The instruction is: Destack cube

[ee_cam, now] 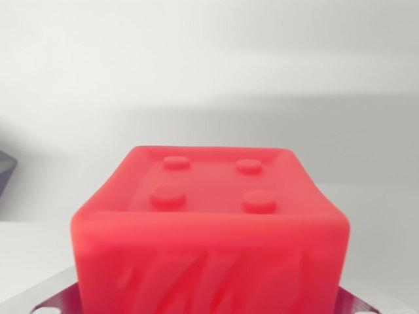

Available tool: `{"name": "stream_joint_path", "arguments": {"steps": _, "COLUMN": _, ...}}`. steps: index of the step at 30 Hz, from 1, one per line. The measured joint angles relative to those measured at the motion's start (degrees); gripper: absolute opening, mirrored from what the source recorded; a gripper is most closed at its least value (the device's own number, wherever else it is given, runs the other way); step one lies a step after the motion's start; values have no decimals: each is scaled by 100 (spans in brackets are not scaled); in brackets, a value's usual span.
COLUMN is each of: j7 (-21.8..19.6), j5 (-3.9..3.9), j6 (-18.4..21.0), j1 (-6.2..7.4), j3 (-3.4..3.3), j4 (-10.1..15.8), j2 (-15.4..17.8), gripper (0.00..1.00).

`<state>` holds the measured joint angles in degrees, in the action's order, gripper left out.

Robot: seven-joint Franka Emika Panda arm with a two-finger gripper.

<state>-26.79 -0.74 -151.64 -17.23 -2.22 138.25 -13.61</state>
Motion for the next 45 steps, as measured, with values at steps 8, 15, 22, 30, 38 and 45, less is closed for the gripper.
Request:
{"name": "stream_joint_path", "arguments": {"steps": 8, "j7": 487, "j5": -5, "j6": -4, "j1": -164, "j3": 1, "j4": -135, "j2": -141, "gripper": 0}}
{"name": "stream_joint_path", "arguments": {"steps": 15, "j7": 872, "j5": -8, "j6": -4, "j1": -293, "j3": 5, "j4": -248, "j2": -252, "gripper": 0}}
{"name": "stream_joint_path", "arguments": {"steps": 22, "j7": 1231, "j5": -9, "j6": -4, "j1": -419, "j3": 15, "j4": -359, "j2": -361, "gripper": 0}}
{"name": "stream_joint_path", "arguments": {"steps": 30, "j7": 1317, "j5": -26, "j6": -255, "j1": -452, "j3": 33, "j4": -418, "j2": -685, "gripper": 0}}
{"name": "stream_joint_path", "arguments": {"steps": 38, "j7": 1333, "j5": -49, "j6": -527, "j1": -461, "j3": 48, "j4": -477, "j2": -1017, "gripper": 0}}
{"name": "stream_joint_path", "arguments": {"steps": 45, "j7": 1338, "j5": -57, "j6": -712, "j1": -475, "j3": 63, "j4": -532, "j2": -1262, "gripper": 0}}
